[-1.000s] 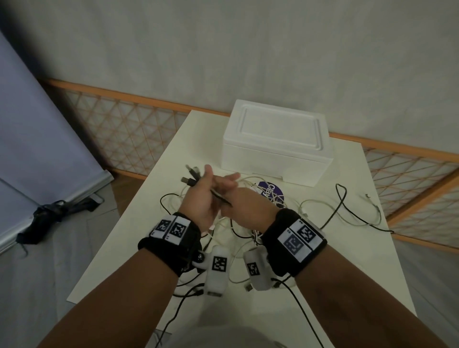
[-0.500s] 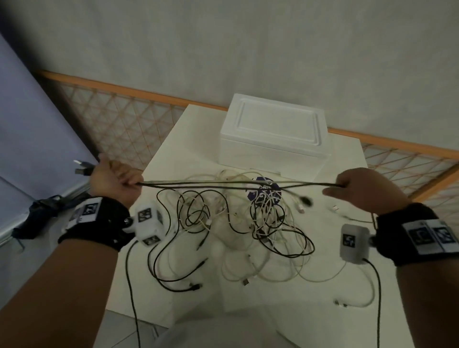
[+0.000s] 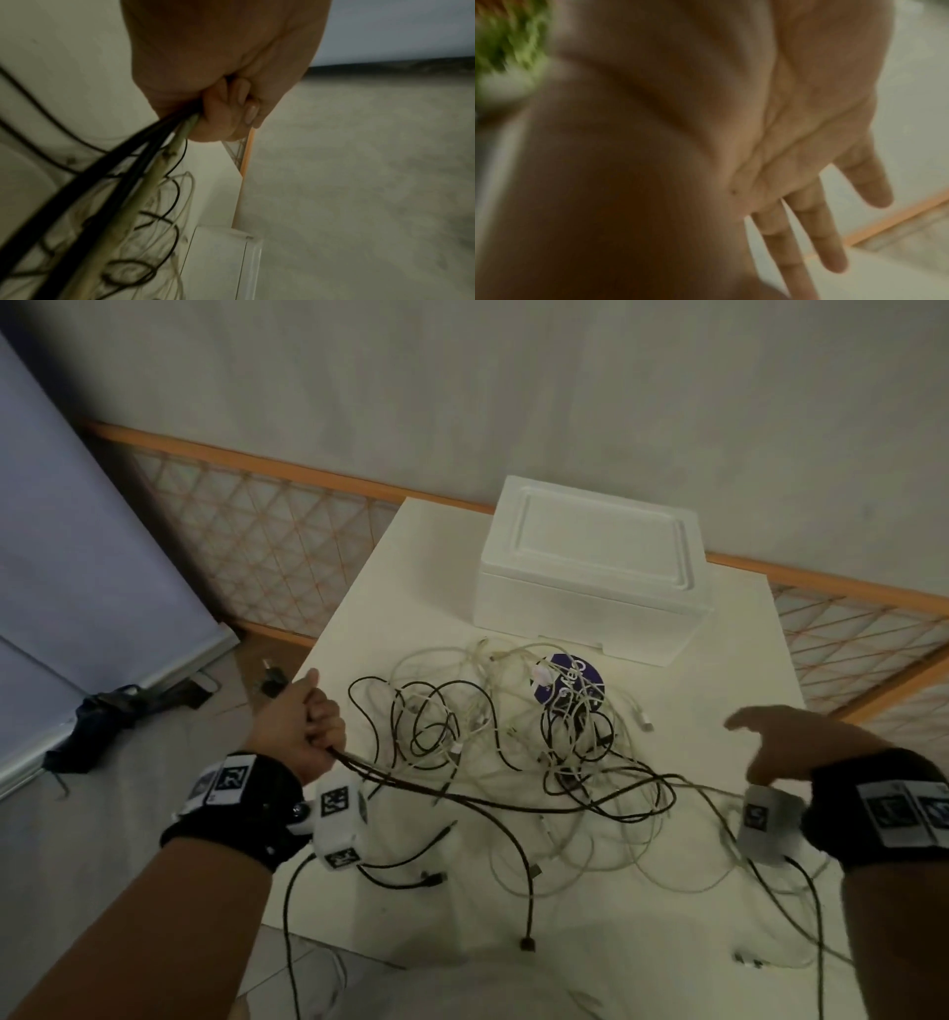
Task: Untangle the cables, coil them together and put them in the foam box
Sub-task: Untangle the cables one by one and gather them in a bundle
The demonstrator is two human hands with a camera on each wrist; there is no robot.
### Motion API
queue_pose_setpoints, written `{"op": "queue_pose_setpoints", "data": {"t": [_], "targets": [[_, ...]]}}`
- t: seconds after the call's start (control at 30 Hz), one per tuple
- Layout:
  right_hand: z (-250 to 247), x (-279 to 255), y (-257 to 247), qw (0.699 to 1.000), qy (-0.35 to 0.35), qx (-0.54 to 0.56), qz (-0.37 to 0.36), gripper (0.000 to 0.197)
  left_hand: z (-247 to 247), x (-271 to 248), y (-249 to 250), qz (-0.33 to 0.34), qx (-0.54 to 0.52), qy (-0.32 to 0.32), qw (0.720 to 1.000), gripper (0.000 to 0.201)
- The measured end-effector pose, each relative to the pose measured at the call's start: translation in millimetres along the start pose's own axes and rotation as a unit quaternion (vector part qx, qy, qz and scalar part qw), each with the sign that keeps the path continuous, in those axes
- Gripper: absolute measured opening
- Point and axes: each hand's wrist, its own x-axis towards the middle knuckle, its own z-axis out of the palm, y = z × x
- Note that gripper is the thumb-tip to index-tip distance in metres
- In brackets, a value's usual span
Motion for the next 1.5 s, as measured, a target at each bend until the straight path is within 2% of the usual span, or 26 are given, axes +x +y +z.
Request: {"op": "queue_pose_setpoints", "data": {"t": [0.07, 0.13, 0.17, 0.2, 0.27, 0.37, 0.43, 0.5, 0.63, 0.7, 0.8, 0.93, 1.07, 1.27, 1.37, 1.5], "targets": [[-10.4, -8.2, -59.7, 0.981, 0.088, 0.077, -0.152, 0.057, 4.3, -4.1, -9.5, -0.020, -0.007, -0.016, 1.000, 0.059], [-11.1, -22.3, -134.5, 0.930, 0.179, 0.130, -0.292, 0.036, 7.7, -6.1, -14.7, -0.023, -0.007, -0.040, 0.999, 0.058], [-5.9, -27.5, -170.5, 0.910, 0.185, 0.135, -0.347, 0.030, 10.4, -9.5, -15.3, -0.019, -0.001, -0.056, 0.998, 0.058], [3.7, -29.0, -205.0, 0.895, 0.162, 0.121, -0.397, 0.026, 10.7, -13.4, -13.6, -0.013, 0.009, -0.081, 0.997, 0.057], [28.6, -26.9, -250.3, 0.890, 0.057, 0.042, -0.450, 0.019, 13.5, -20.5, -13.0, 0.000, 0.044, -0.131, 0.990, 0.056], [69.3, -25.0, -293.2, 0.887, -0.100, -0.071, -0.446, 0.028, 4.1, -22.6, -3.7, 0.018, 0.095, -0.152, 0.984, 0.057], [90.2, -25.9, -305.3, 0.885, -0.134, -0.101, -0.434, 0.037, -2.2, -20.8, -0.6, 0.015, 0.112, -0.137, 0.984, 0.059], [103.9, -22.1, -308.2, 0.892, -0.135, -0.117, -0.415, 0.036, -6.2, -16.0, -0.8, 0.013, 0.111, -0.128, 0.985, 0.059], [117.9, -11.0, -299.2, 0.890, -0.088, -0.172, -0.413, 0.023, -13.2, -7.0, 0.6, 0.010, 0.098, -0.124, 0.987, 0.058], [119.6, -6.6, -292.2, 0.881, -0.055, -0.194, -0.428, 0.021, -16.3, -3.3, 3.6, 0.012, 0.091, -0.121, 0.988, 0.057], [119.3, -0.4, -283.6, 0.884, -0.014, -0.191, -0.426, 0.024, -14.6, 1.5, 6.3, 0.018, 0.080, -0.113, 0.990, 0.056], [124.2, 4.4, -277.8, 0.905, -0.026, -0.120, -0.408, 0.032, -3.9, 4.7, 9.5, 0.039, 0.077, -0.125, 0.988, 0.057], [131.9, 4.2, -272.5, 0.889, 0.014, -0.170, -0.426, 0.025, 3.7, 5.7, 7.7, 0.043, 0.089, -0.146, 0.984, 0.058], [119.0, 13.6, -251.3, 0.886, 0.073, -0.220, -0.401, 0.034, 18.5, 3.2, 13.9, 0.065, 0.085, -0.162, 0.981, 0.060], [98.9, 19.7, -236.7, 0.892, 0.125, -0.256, -0.350, 0.026, 33.6, 1.0, 16.6, 0.088, 0.122, -0.191, 0.970, 0.060], [48.5, 21.8, -219.5, 0.939, 0.176, -0.084, -0.284, 0.018, 60.5, -8.5, 16.5, 0.157, 0.200, -0.202, 0.946, 0.048]]}}
